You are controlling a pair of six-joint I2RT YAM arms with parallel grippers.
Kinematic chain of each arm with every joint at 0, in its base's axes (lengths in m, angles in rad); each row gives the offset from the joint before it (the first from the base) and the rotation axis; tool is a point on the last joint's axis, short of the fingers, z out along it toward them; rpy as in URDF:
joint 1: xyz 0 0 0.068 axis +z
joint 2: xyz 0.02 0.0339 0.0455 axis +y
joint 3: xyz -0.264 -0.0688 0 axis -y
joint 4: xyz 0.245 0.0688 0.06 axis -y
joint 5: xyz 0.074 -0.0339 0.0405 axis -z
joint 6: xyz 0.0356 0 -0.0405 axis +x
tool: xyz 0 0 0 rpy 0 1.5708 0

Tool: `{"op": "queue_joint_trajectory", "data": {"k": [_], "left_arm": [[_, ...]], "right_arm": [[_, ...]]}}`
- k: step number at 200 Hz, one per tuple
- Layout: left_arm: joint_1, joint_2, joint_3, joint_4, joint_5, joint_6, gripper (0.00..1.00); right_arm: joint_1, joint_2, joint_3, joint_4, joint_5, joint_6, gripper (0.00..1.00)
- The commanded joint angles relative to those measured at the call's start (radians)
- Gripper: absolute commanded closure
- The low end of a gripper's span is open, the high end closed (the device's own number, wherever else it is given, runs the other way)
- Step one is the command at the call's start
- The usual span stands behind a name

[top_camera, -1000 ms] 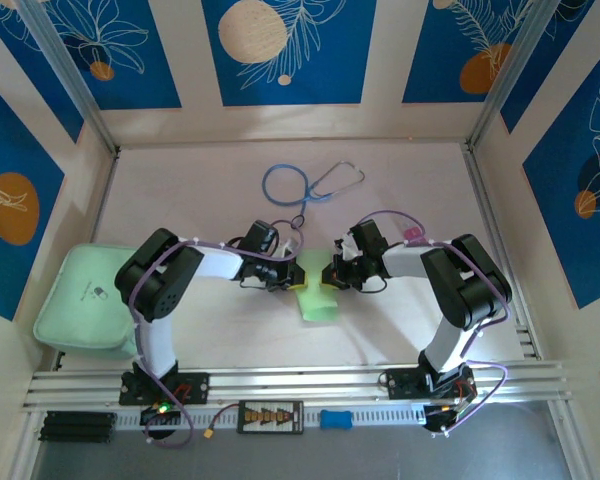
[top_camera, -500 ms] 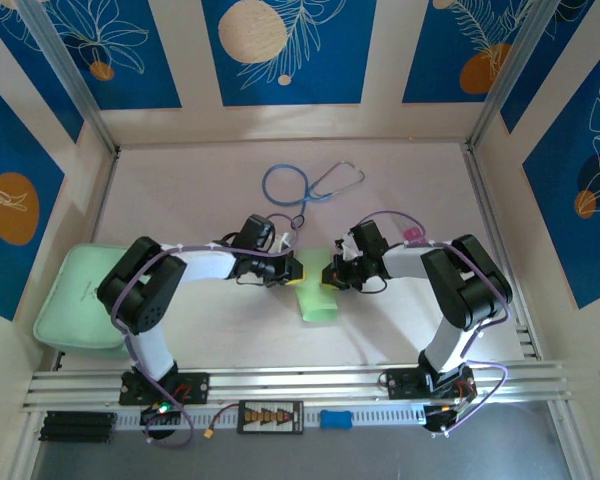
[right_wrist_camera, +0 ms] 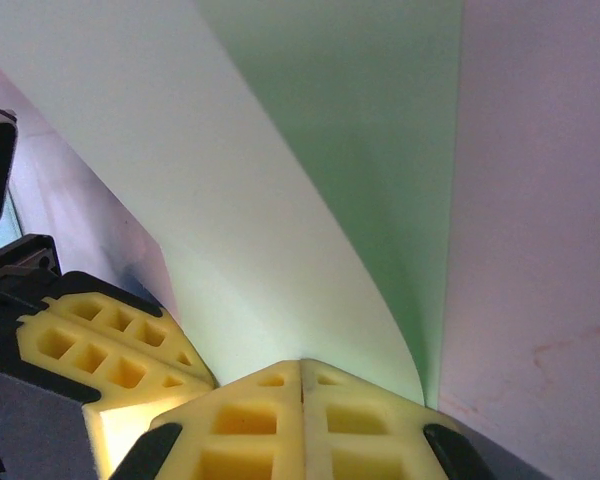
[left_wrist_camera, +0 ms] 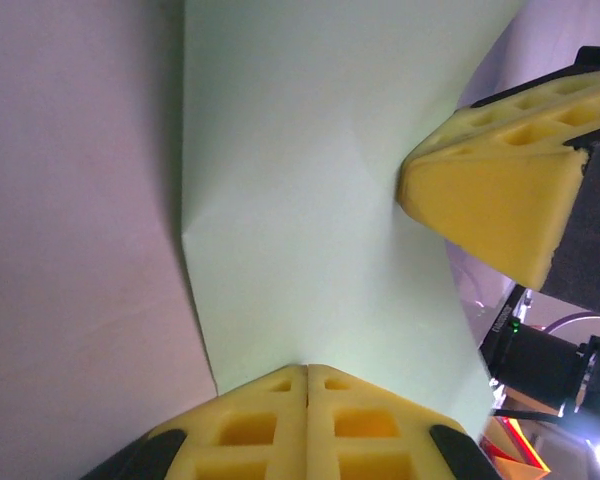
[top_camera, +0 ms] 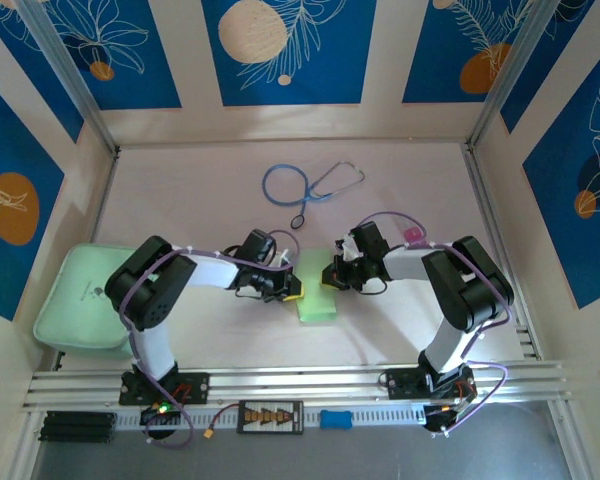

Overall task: Fold a paper plane with a square sheet of paper (pick it up from the middle)
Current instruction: First fold the square sheet of paper in half at the center of the table.

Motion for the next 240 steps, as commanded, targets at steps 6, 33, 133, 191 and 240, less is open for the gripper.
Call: {"op": "queue_joint_trajectory", "data": {"k": [6, 33, 133, 191, 240], "left_arm": [[-0.006, -0.026, -0.022, -0.16, -0.07, 0.057, 1.0], [-0.009, -0.082, 0.025, -0.156, -0.04, 0.021, 1.0], [-0.072, -0.019, -0.009, -0.08, -0.004, -0.042, 1.0], [-0.072, -0.061, -0.123, -0.07, -0.022, 0.003, 1.0], [-0.072, -0.171, -0.078, 0.01, 0.028, -0.047, 1.0]], "right_arm": [[0.002, 0.022, -0.055, -0.129, 0.128, 0.008, 1.0], [0.002, 0.015, -0.055, -0.137, 0.13, 0.007, 1.0], [0.001, 0.012, -0.065, -0.131, 0.125, 0.01, 1.0], [-0.001, 0.015, -0.061, -0.133, 0.125, 0.005, 1.0], [0.0, 0.009, -0.057, -0.144, 0.125, 0.004, 1.0]]}}
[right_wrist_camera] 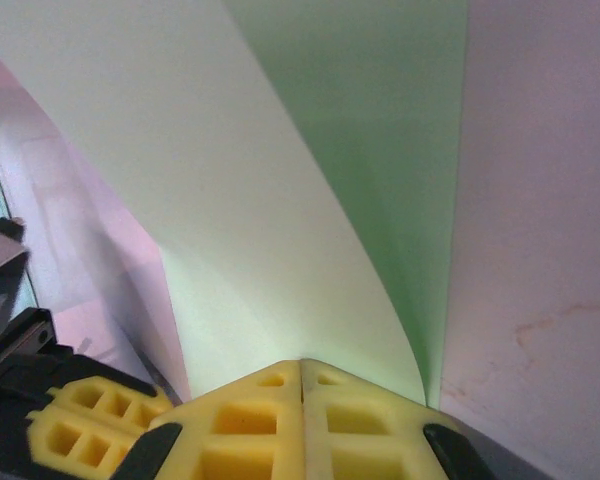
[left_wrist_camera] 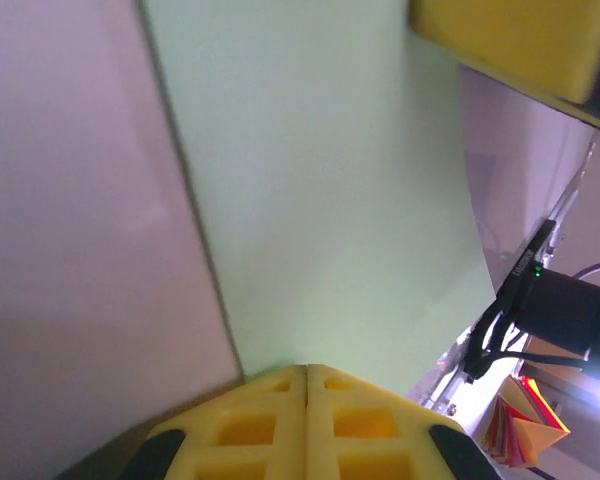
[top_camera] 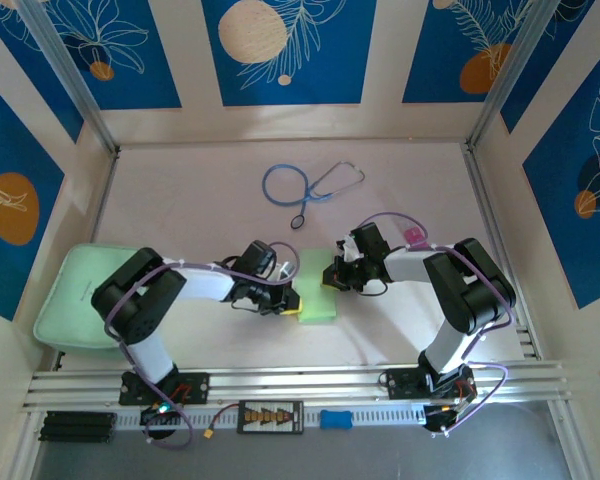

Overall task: Fold a paper plane with a square sheet of paper (pick it up from the middle)
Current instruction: First fold the square sheet of paper in half at the center of the table.

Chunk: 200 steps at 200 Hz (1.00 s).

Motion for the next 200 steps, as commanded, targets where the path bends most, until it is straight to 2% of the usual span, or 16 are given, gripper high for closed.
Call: {"op": "queue_joint_trajectory", "data": {"k": [1, 40, 75, 117, 151, 174, 200], "left_arm": [[-0.007, -0.052, 0.016, 0.035, 0.036, -0.029, 1.0], [-0.005, 0.014, 0.042, 0.091, 0.081, -0.065, 1.0], [-0.023, 0.087, 0.044, 0.007, 0.107, -0.023, 1.0], [-0.038, 0.065, -0.018, -0.079, 0.085, 0.043, 1.0], [-0.065, 0.009, 0.024, -0.289, 0.014, 0.164, 1.0], [-0.08, -0.01, 0.047, -0.348, -0.01, 0.185, 1.0], [-0.103, -0.061, 0.116, -0.485, -0.091, 0.238, 1.0]], "right_arm": [[-0.003, 0.025, -0.044, -0.147, 0.107, -0.005, 1.0], [-0.002, 0.023, -0.045, -0.146, 0.108, -0.002, 1.0], [-0.004, 0.02, -0.045, -0.154, 0.113, -0.006, 1.0], [-0.004, 0.021, -0.051, -0.153, 0.116, -0.008, 1.0], [-0.005, 0.018, -0.053, -0.154, 0.118, -0.01, 1.0], [-0.007, 0.021, -0.051, -0.152, 0.117, -0.013, 1.0], [-0.007, 0.018, -0.053, -0.153, 0.112, -0.019, 1.0]]}}
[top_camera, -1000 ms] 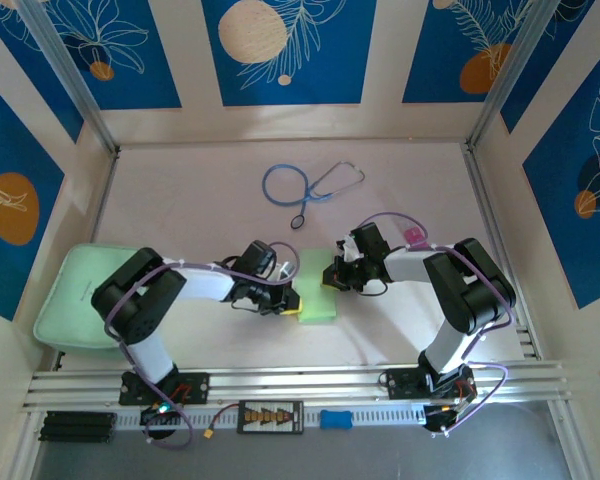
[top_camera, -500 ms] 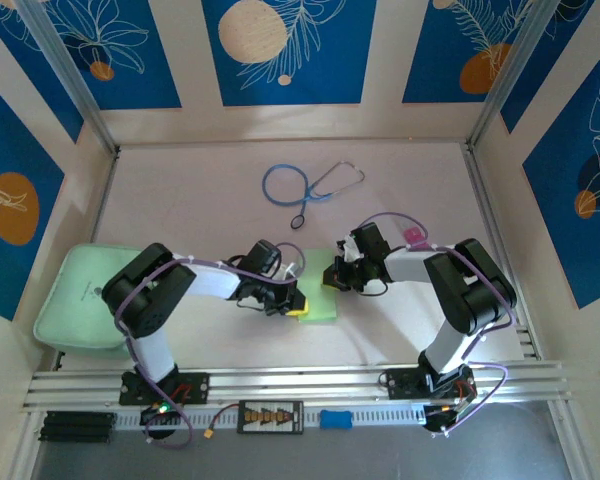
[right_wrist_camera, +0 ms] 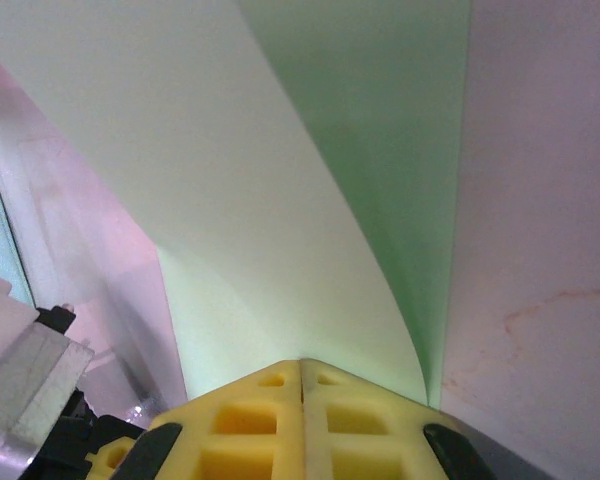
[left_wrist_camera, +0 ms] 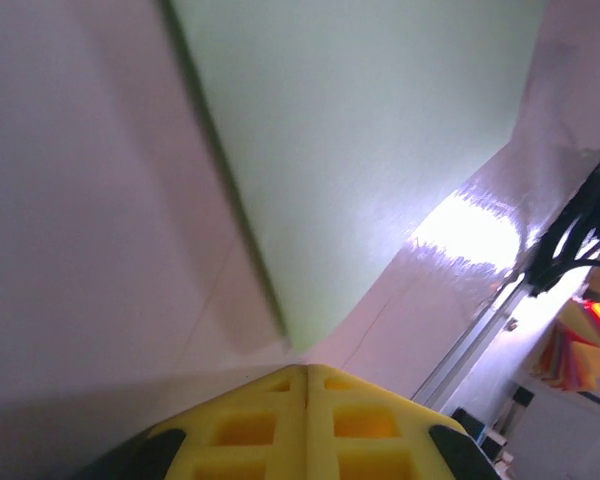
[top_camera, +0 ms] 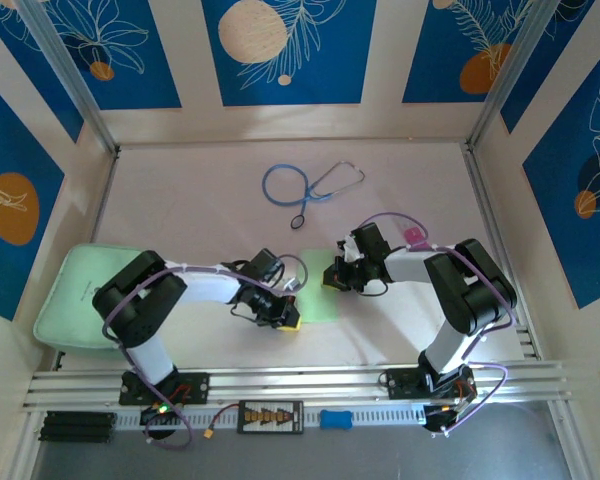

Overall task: Fold a paper plane with a square sheet of paper (pick it up from the middle)
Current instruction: First fold the square sheet of paper in half at the center of the table.

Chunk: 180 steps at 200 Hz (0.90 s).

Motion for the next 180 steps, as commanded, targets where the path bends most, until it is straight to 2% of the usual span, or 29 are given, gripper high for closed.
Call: {"op": "queue_joint_trajectory", "data": {"k": [1, 25, 46, 90, 138, 150, 180], "left_arm": [[-0.024, -0.063, 0.067, -0.207, -0.09, 0.078, 1.0], [-0.005, -0.16, 0.106, -0.209, -0.142, 0.063, 1.0], [0.055, -0.172, 0.14, -0.131, -0.118, 0.032, 1.0], [0.201, 0.002, 0.231, 0.069, 0.005, -0.05, 1.0], [0.228, 0.152, 0.309, 0.191, 0.078, -0.093, 1.0], [0.227, 0.18, 0.323, 0.189, 0.082, -0.083, 1.0], [0.226, 0.243, 0.373, 0.063, 0.002, 0.009, 1.0]], "right_arm": [[-0.005, 0.024, -0.05, -0.145, 0.107, -0.019, 1.0], [-0.009, 0.024, -0.046, -0.148, 0.096, -0.033, 1.0], [-0.009, 0.028, -0.043, -0.143, 0.078, -0.044, 1.0], [-0.01, 0.047, -0.014, -0.156, 0.047, -0.084, 1.0], [-0.012, 0.075, 0.008, -0.173, 0.048, -0.087, 1.0], [-0.011, 0.079, 0.008, -0.174, 0.051, -0.087, 1.0], [-0.013, 0.084, 0.012, -0.182, 0.053, -0.082, 1.0]]}}
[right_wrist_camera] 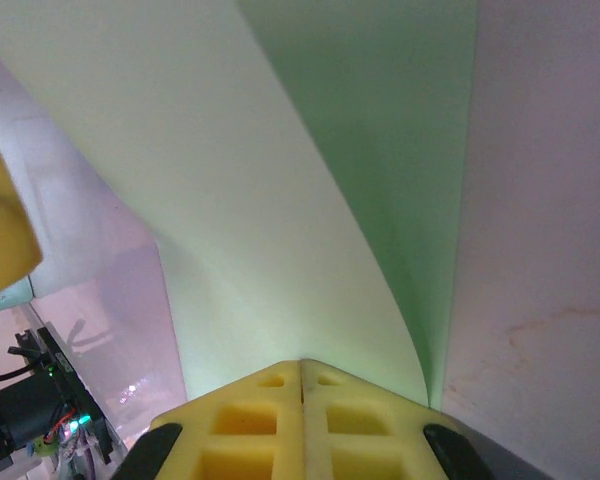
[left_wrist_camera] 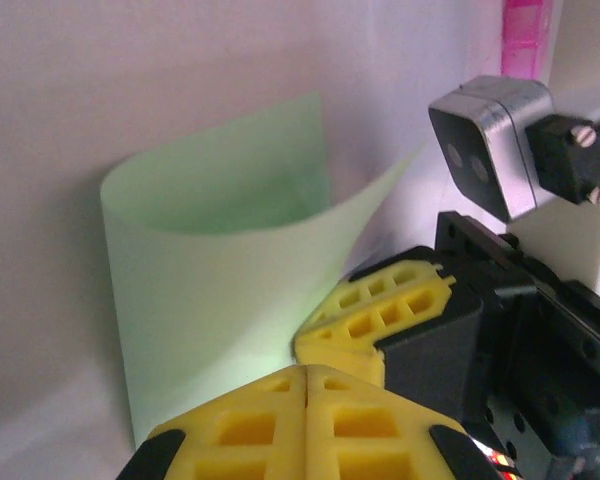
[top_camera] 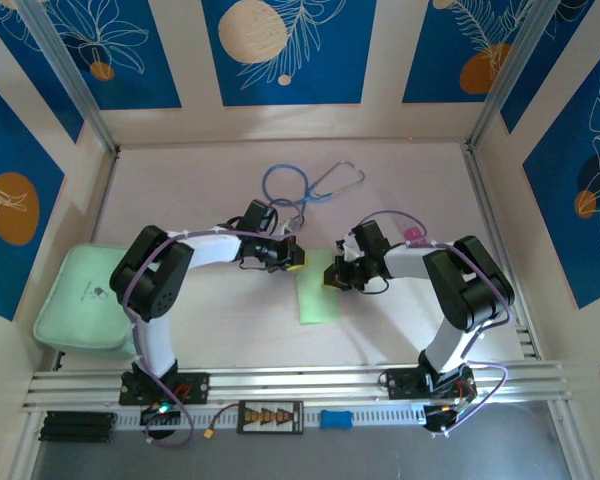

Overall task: Fold a paper plane with a square sheet of paper (pick it up from the middle)
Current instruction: First fold the square sheet of paper in half at the center of the table.

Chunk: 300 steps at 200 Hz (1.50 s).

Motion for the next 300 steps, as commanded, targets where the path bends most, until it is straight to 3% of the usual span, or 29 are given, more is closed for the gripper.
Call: {"op": "queue_joint_trajectory", "data": {"k": [1, 67, 134, 178, 300], "left_arm": [[-0.002, 0.049, 0.053, -0.075, -0.029, 0.074, 1.0], [0.001, 0.138, 0.008, -0.089, -0.114, 0.135, 1.0], [0.004, 0.104, 0.116, -0.148, -0.081, 0.171, 1.0], [0.02, 0.161, 0.148, -0.161, -0.137, 0.194, 1.0], [0.085, 0.172, 0.143, -0.13, -0.291, 0.055, 1.0]], "right_arm": [[-0.002, 0.059, -0.023, -0.129, 0.091, -0.015, 1.0], [-0.002, 0.061, -0.032, -0.127, 0.098, -0.009, 1.0], [-0.003, 0.058, -0.033, -0.126, 0.101, -0.009, 1.0], [-0.004, 0.064, -0.033, -0.126, 0.102, -0.009, 1.0], [-0.006, 0.05, -0.049, -0.123, 0.096, -0.004, 1.0]]}}
